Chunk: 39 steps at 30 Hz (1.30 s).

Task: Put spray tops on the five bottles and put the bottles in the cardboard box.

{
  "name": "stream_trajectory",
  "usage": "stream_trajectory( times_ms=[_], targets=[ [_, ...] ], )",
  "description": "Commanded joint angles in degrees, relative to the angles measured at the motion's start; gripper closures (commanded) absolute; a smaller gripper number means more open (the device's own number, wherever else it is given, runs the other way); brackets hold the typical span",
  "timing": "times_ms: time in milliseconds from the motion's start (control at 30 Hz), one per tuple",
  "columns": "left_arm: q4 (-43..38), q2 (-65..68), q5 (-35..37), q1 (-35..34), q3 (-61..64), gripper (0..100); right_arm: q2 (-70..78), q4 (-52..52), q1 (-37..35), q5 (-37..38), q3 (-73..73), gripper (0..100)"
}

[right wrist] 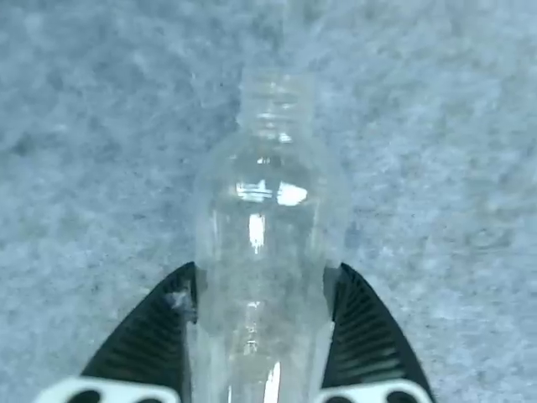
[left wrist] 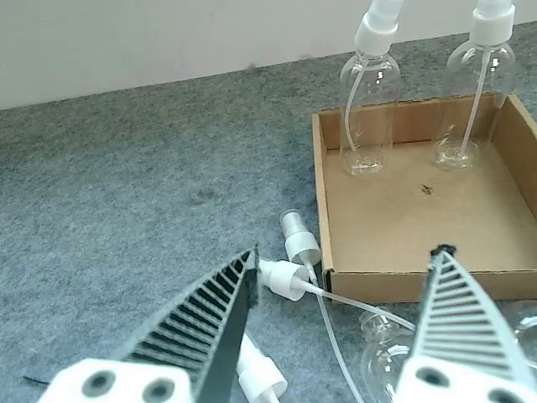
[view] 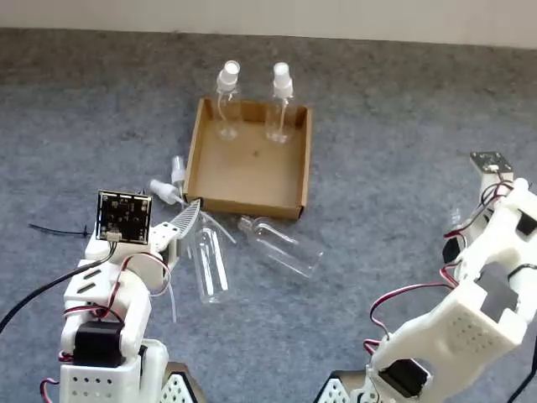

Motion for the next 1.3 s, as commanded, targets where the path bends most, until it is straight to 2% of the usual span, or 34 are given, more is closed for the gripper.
stream_trajectory(
  times_ms=[0,100,233,367,467,800,900,1100,1267],
  targets=[
    [-1.32,0.40,-0.09,1.10,-0.48,71,-2.77,7.43,-5.23,0.44,-2.42,99.5],
    [-1.32,0.31,-0.09,1.10,-0.48,71,-5.32,11.91,-7.87,-3.78,-4.18,99.5],
    [-1.23,0.13,-0.09,1.10,-0.48,71,-7.60,12.18,-9.89,-7.12,-4.18,98.5],
    [-1.23,0.04,-0.09,1.10,-0.48,71,-8.22,12.18,-9.45,-9.76,-4.18,90.2],
    [-1.23,0.04,-0.09,1.10,-0.48,71,-8.22,12.62,-8.40,-9.67,-4.18,85.9],
    [-1.23,0.22,-0.09,1.10,-0.48,71,-11.74,12.18,-2.77,-6.95,-3.74,82.8],
    [-1.23,0.22,-0.09,1.10,-0.48,71,-16.75,10.15,-1.98,-6.68,-0.22,82.8],
    [-1.32,0.22,-0.09,1.10,-0.48,71,-28.44,-2.51,-5.05,-6.95,18.33,82.4],
    [-1.14,0.22,-0.09,1.10,-0.48,71,-28.18,-1.98,-6.99,-7.03,23.34,78.9]
  ],
)
